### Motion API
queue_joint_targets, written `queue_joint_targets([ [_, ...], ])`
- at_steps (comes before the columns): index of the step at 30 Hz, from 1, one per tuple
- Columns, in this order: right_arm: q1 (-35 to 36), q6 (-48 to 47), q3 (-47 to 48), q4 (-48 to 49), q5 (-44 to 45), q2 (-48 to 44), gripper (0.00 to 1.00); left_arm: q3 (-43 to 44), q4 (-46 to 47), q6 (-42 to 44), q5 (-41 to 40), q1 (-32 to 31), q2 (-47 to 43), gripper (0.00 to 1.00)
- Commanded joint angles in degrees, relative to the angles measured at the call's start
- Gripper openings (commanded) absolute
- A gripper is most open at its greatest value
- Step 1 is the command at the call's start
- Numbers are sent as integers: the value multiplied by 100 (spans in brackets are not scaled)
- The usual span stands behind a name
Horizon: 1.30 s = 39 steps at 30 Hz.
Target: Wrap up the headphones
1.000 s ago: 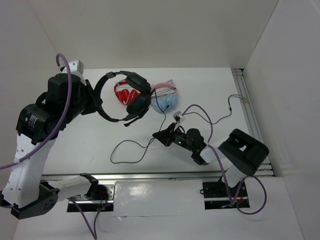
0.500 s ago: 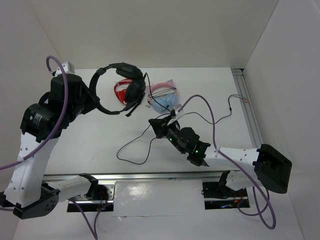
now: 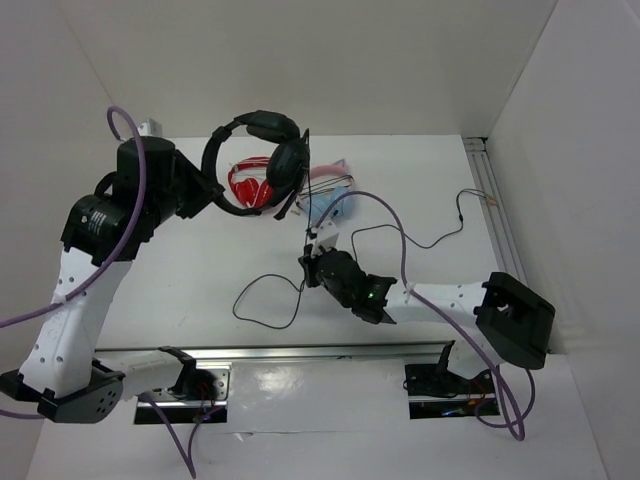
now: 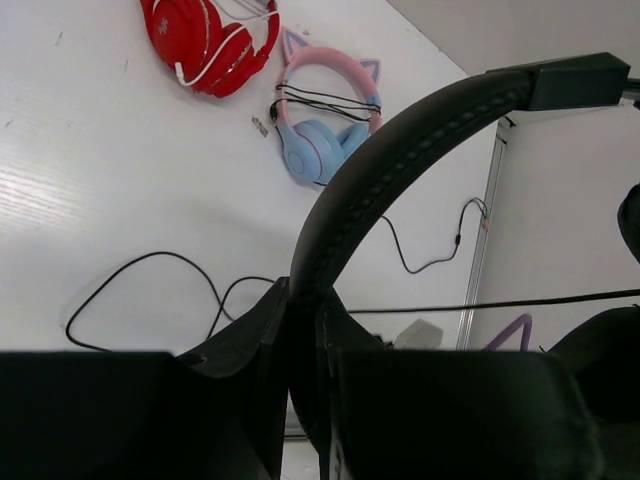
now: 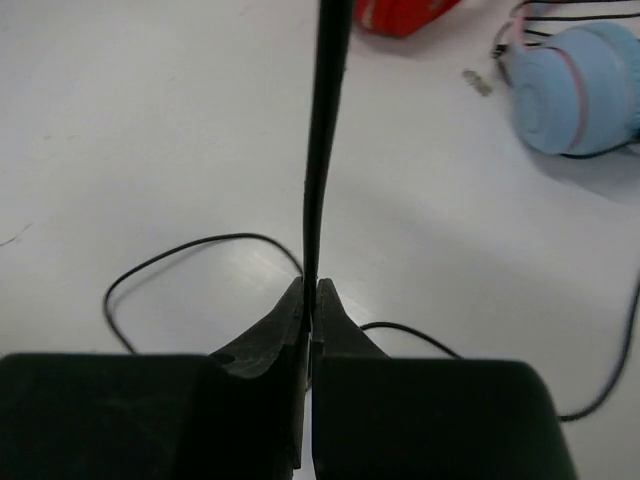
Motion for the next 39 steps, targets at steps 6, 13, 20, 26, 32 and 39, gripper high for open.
queue_joint_targets([
  [6, 757, -243, 674, -366, -308, 315, 0, -960, 1359, -754, -313, 35, -106, 0],
  [13, 1189, -366, 895, -499, -105, 263, 0, -1373, 1518, -815, -821, 35, 123, 0],
  [20, 1250, -550, 1088, -376, -1211, 191, 0, -1831, 1448, -1009, -1148, 88, 175, 0],
  [26, 1250, -813, 1606, -560, -1512, 674, 0, -1884, 1501, -1009, -605, 282, 290, 0],
  [32, 1250, -814, 1327, -289, -1555, 957, 0, -1884, 1703, -798, 257, 905, 237, 0],
  [39, 1390, -1455, 1316, -164, -2742, 1123, 0, -1936, 1922, -736, 794, 1240, 132, 0],
])
